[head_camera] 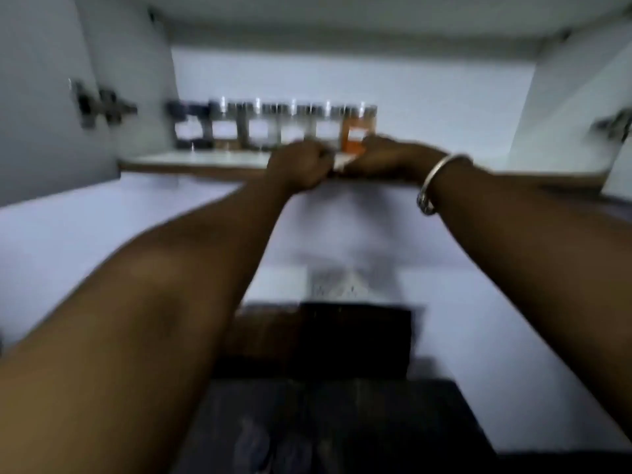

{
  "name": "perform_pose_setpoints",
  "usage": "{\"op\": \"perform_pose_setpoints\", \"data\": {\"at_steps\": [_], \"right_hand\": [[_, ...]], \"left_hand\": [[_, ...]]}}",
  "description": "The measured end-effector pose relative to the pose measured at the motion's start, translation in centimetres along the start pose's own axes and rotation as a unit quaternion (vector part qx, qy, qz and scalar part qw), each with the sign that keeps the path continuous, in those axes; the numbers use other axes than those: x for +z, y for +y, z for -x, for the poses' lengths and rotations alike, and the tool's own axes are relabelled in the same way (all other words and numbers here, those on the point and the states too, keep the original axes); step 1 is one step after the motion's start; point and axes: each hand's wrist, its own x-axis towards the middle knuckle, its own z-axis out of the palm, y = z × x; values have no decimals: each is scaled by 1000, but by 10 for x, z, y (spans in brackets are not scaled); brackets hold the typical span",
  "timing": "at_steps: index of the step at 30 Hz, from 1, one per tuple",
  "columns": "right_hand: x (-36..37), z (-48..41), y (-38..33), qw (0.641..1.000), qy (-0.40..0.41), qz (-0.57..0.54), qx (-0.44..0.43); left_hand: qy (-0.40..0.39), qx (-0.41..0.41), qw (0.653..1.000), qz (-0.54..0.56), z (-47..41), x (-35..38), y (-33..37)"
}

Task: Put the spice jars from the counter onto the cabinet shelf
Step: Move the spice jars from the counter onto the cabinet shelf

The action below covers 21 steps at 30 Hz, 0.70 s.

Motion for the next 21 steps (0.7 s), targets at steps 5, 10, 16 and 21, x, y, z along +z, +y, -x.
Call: {"op": "perform_pose_setpoints", "data": {"at_steps": [5,10,16,21], "right_hand": [[74,77,-19,971,236,3,-47],[246,166,-12,960,212,-169,-63],[406,218,21,985,-103,-137,31],[486,223,41,926,-340,8,165]], "left_hand": [[100,112,978,148,93,14,12],[51,28,980,189,251,88,-19],[-197,-166,944,204,399,179,-58],[-267,-234,905,236,449,212,-77]]}}
